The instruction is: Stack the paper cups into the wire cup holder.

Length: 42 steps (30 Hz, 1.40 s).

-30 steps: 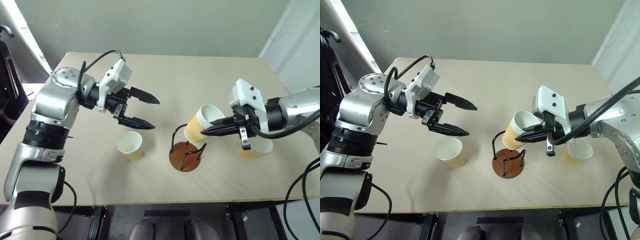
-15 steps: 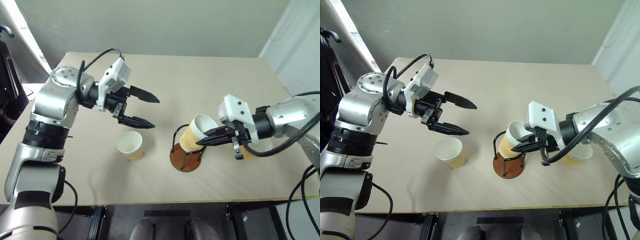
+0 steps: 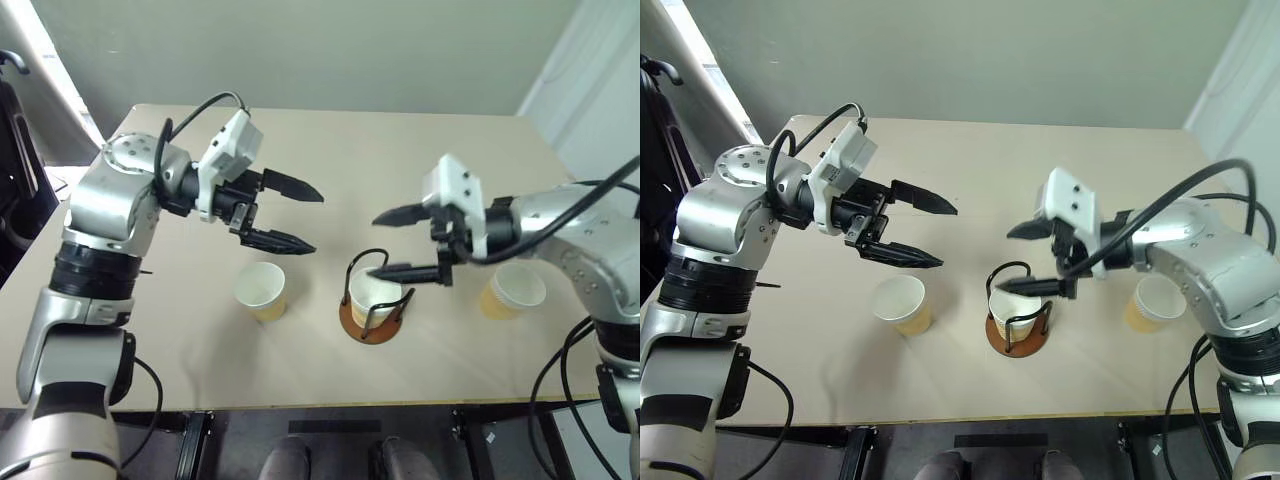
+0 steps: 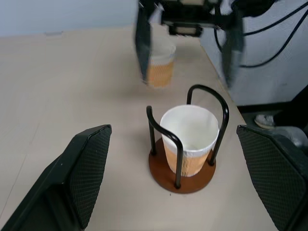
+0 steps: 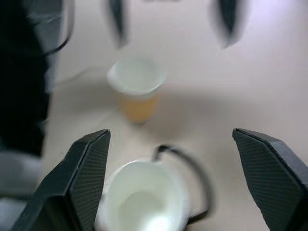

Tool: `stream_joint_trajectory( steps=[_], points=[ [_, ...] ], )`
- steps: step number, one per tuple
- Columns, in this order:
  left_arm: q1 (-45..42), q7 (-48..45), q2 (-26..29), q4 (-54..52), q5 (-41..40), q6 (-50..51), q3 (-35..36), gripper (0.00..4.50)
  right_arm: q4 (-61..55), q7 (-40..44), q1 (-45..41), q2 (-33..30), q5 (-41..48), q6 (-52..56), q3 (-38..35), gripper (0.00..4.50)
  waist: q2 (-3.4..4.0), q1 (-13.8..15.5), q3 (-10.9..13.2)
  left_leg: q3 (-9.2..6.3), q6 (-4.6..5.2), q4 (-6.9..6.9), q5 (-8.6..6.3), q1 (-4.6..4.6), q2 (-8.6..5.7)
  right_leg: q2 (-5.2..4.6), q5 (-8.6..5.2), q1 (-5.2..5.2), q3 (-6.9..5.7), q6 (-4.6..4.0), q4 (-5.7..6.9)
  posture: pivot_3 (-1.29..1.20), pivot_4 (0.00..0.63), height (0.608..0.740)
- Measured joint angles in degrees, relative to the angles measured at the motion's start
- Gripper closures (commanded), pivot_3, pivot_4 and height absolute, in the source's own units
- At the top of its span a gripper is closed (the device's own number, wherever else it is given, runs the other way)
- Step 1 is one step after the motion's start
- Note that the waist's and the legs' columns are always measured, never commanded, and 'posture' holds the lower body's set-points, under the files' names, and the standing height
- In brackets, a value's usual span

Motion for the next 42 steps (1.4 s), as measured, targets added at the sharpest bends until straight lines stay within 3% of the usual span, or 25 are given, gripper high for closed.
stream_joint_trajectory(
  steps=[6,10,19,31,42],
  points=[
    [0.3,0.2,-0.8,-0.5,-0.2,0.4,0.1,0.0,-0.5,0.8,3.1,-5.5,2.5,2.6,-2.8,0.3,0.0,0.0,0.0,0.03,0.0,-0.02,0.0,0.0,0.0,0.0,0.0,0.0,0.02,0.0,0.0,0.0,0.15,0.74],
    [0.4,0.0,-1.3,-0.7,-0.2,0.3,0.1,0.0,-0.7,3.8,8.5,-14.4,0.2,-0.5,-3.9,0.3,0.0,0.2,0.0,0.02,0.0,-0.01,0.0,0.0,0.0,-0.04,0.0,0.05,0.02,0.01,-0.01,0.0,0.15,0.74],
    [0.9,-0.9,-2.9,-0.7,-0.7,-0.4,0.1,0.0,-0.7,6.7,21.7,-22.8,-2.7,-5.8,-8.1,0.3,0.0,0.1,0.0,0.08,0.0,0.01,0.0,0.03,0.0,-0.02,-0.01,0.06,0.05,0.03,0.07,0.0,0.15,0.74],
    [1.0,-1.1,-3.5,-0.3,-0.6,-1.0,0.1,0.0,1.2,7.4,38.4,-27.2,-9.6,-13.3,-15.8,0.3,0.0,0.3,0.0,0.11,0.1,0.06,-0.06,0.15,-0.01,-0.02,0.0,0.21,0.08,0.09,0.06,0.0,0.15,0.74],
    [1.0,-1.2,-3.7,-0.2,-0.6,-0.9,0.1,0.0,5.9,7.4,43.0,-27.9,-16.7,-20.1,-15.8,0.3,0.0,0.3,0.0,0.14,0.15,0.07,-0.08,0.24,-0.02,-0.01,-0.01,0.3,0.09,0.11,0.07,0.0,0.15,0.74]
  ],
)
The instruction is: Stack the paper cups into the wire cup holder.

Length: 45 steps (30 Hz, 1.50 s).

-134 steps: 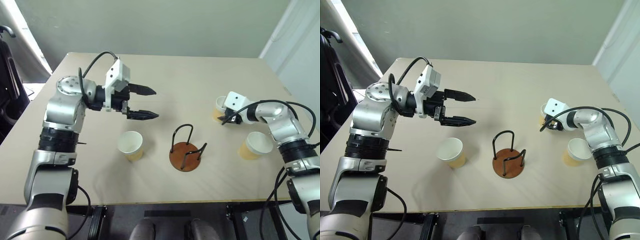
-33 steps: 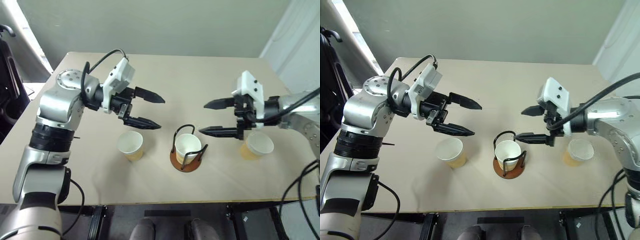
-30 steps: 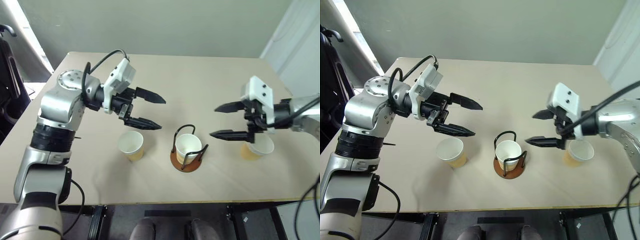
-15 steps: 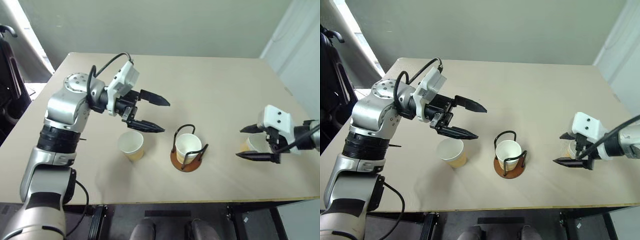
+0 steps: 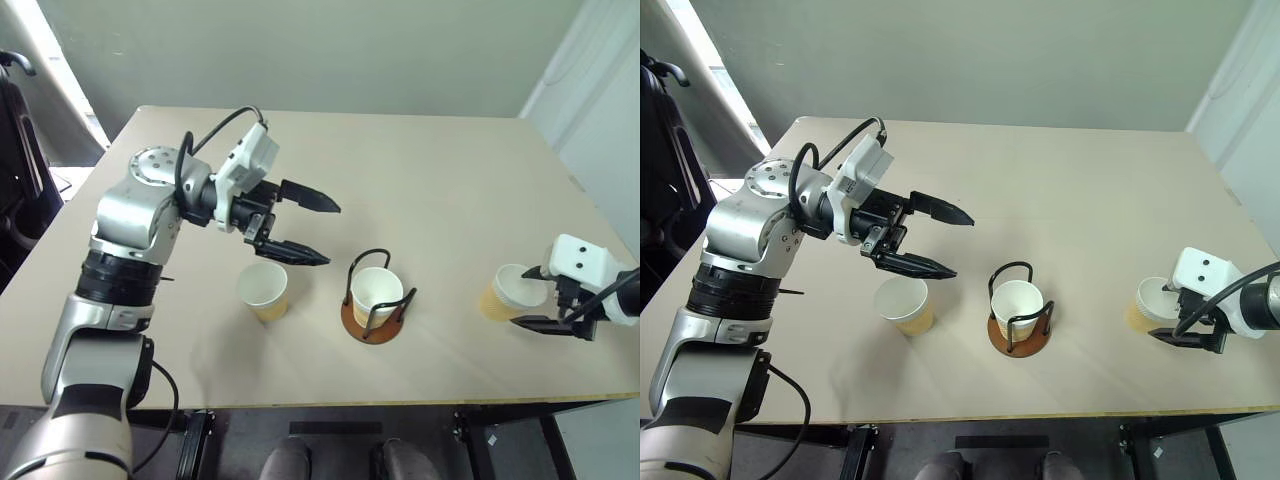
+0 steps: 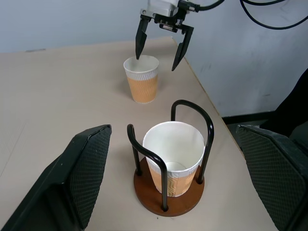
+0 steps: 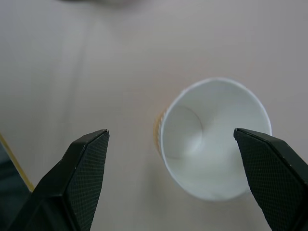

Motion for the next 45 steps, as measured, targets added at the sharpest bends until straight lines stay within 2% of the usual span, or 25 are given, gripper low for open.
stream_joint_trajectory(
  steps=[6,9,14,19,26,34,41,45],
  points=[
    [-0.1,0.0,0.0,-0.1,0.0,0.1,0.0,0.0,2.6,-0.1,-2.0,0.9,-3.2,-3.2,5.0,0.3,0.0,0.0,0.0,0.0,0.01,0.02,0.0,0.02,0.0,0.0,0.0,0.02,0.0,0.02,0.01,0.0,0.15,0.74],
    [-0.2,0.0,0.1,-0.5,0.0,0.4,0.0,0.0,3.6,-0.3,-3.8,2.2,-5.1,-4.2,7.6,0.84,0.0,0.0,0.0,0.0,0.01,0.03,-0.01,0.02,0.0,0.0,-0.01,0.02,0.0,0.03,0.02,0.0,0.15,0.74],
    [-0.3,0.1,0.3,-0.7,-0.1,1.0,0.0,0.0,5.5,-0.5,-6.8,4.6,-7.2,-4.9,11.2,2.63,0.0,0.0,0.0,0.0,0.01,0.04,-0.01,0.03,0.0,-0.01,0.0,0.02,0.0,0.03,0.02,0.0,0.15,0.74],
    [-0.3,0.1,0.3,-0.7,-0.1,1.0,0.0,0.0,5.6,0.1,-8.4,5.4,-7.2,-4.4,11.5,4.45,0.0,0.0,0.0,0.0,0.01,0.04,-0.01,0.02,0.0,0.0,0.0,0.02,0.0,0.04,0.02,0.0,0.15,0.74],
    [-0.3,-0.1,0.9,-0.4,0.7,0.3,0.0,0.0,2.4,3.1,-10.6,5.2,-2.3,0.2,9.4,4.49,0.0,-0.1,0.0,0.04,0.01,0.04,-0.01,0.03,0.0,0.01,-0.01,0.02,0.01,0.04,0.01,0.0,0.15,0.74],
    [-0.3,-0.3,9.0,-1.0,-4.7,-1.0,-5.8,0.0,-7.1,2.8,-32.1,8.9,9.4,13.0,9.4,4.49,0.0,-0.8,0.0,0.02,0.01,-0.04,0.0,0.12,0.01,0.09,-0.04,0.0,0.07,0.07,-0.02,0.0,0.15,0.74],
    [-0.9,-0.4,10.0,-0.9,-6.1,-2.4,-8.0,0.0,-8.3,2.4,-43.8,13.4,15.7,20.7,12.3,4.49,0.01,-0.4,0.0,0.0,0.01,-0.06,0.0,0.09,-0.01,0.04,-0.06,-0.03,0.05,0.03,-0.02,0.0,0.15,0.74],
    [-1.0,-0.4,9.6,-0.8,-6.5,-2.5,-8.2,0.0,-8.7,2.1,-46.2,15.5,17.4,22.9,14.8,4.49,0.01,-0.4,0.0,-0.02,0.01,-0.06,0.0,0.09,-0.01,0.03,-0.07,-0.04,0.04,0.01,-0.02,0.0,0.15,0.74]
  ],
)
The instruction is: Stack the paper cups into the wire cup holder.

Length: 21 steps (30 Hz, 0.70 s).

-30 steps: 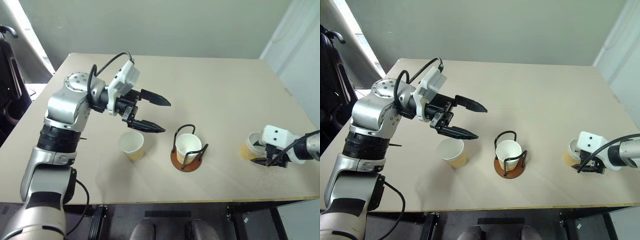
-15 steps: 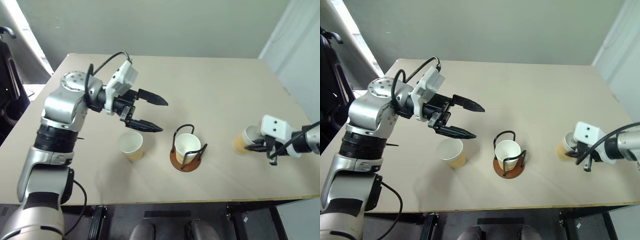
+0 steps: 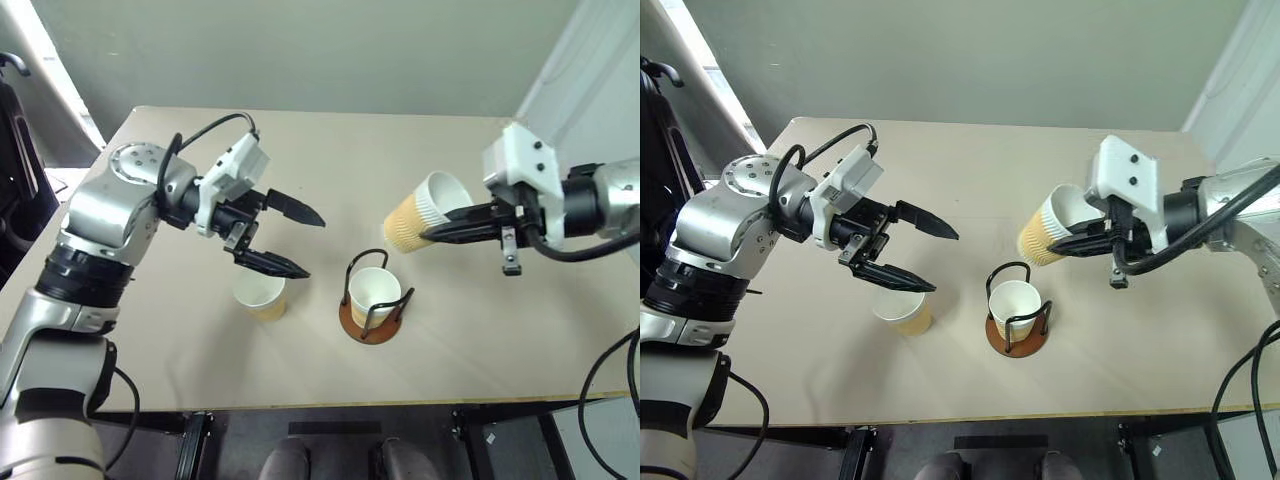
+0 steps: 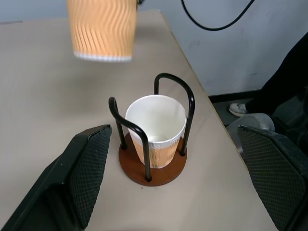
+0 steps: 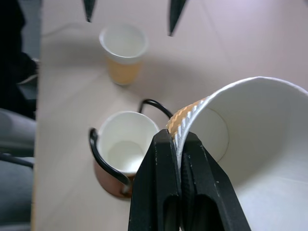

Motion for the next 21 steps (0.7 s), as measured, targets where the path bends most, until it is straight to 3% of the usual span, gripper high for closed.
stream_joint_trajectory(
  steps=[14,21],
  points=[
    [-0.1,0.0,-1.1,0.8,0.1,-0.9,-0.1,0.0,-5.3,0.0,0.2,0.0,3.9,3.2,1.6,4.49,0.01,0.0,0.0,0.0,0.0,-0.01,0.0,-0.02,0.0,-0.02,-0.02,-0.01,0.0,-0.03,0.0,0.0,0.15,0.74],
    [-0.3,0.0,-1.9,2.4,1.2,-2.5,-0.2,0.0,-5.5,0.0,1.9,-0.1,1.8,0.8,5.3,4.49,0.01,-0.1,0.0,0.0,0.0,-0.03,0.0,-0.02,0.01,-0.03,-0.02,-0.02,0.0,-0.04,0.01,0.0,0.15,0.74]
  ],
)
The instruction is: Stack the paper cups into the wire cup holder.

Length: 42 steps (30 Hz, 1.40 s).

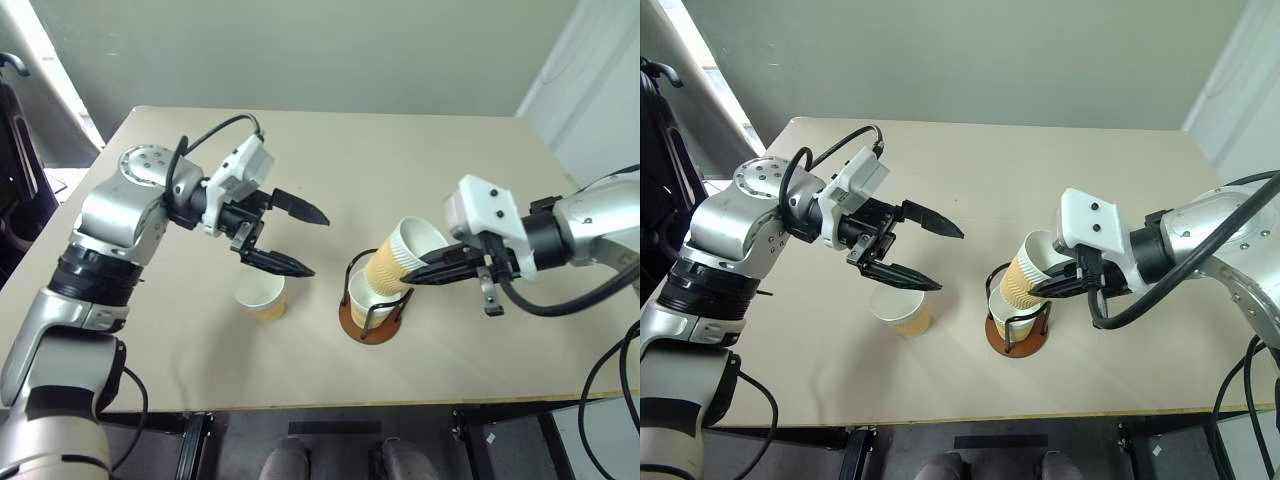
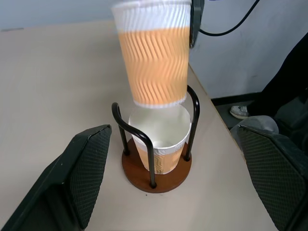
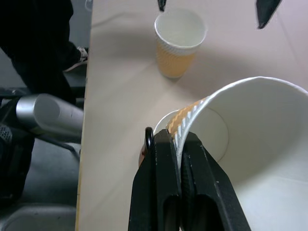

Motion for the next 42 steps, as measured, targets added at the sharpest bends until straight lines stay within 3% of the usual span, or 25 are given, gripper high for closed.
stream_joint_trajectory(
  steps=[19,22,28,42],
  points=[
    [0.0,0.0,0.0,0.2,0.3,-0.3,0.1,0.0,2.7,3.5,3.3,1.0,-9.4,-10.0,7.9,4.49,0.0,0.0,0.0,0.0,0.02,0.01,-0.01,-0.02,0.0,-0.01,0.0,0.0,-0.01,0.0,0.0,0.0,0.15,0.74],
    [0.0,0.0,0.0,0.1,0.6,-0.3,0.1,0.0,3.5,3.8,3.2,1.6,-10.9,-11.0,9.3,3.92,0.0,0.0,0.0,0.0,0.02,0.01,-0.01,-0.02,0.0,-0.01,0.0,0.0,-0.01,0.0,0.0,0.0,0.15,0.74],
    [0.0,0.0,0.0,-0.1,1.1,-0.1,0.2,0.0,3.9,4.5,3.1,3.5,-13.0,-12.1,10.4,1.86,0.0,0.0,0.0,0.0,0.02,0.02,-0.01,-0.02,0.0,-0.01,0.0,0.01,-0.01,0.0,-0.01,0.0,0.15,0.74],
    [0.0,-0.1,-0.2,-0.2,2.4,-0.1,0.6,0.0,7.7,4.8,-0.2,8.0,-15.2,-11.5,12.1,1.86,0.0,-0.1,0.0,-0.01,0.02,0.01,-0.01,-0.03,0.0,-0.01,0.0,0.0,-0.01,0.0,-0.01,0.0,0.15,0.74]
  ],
)
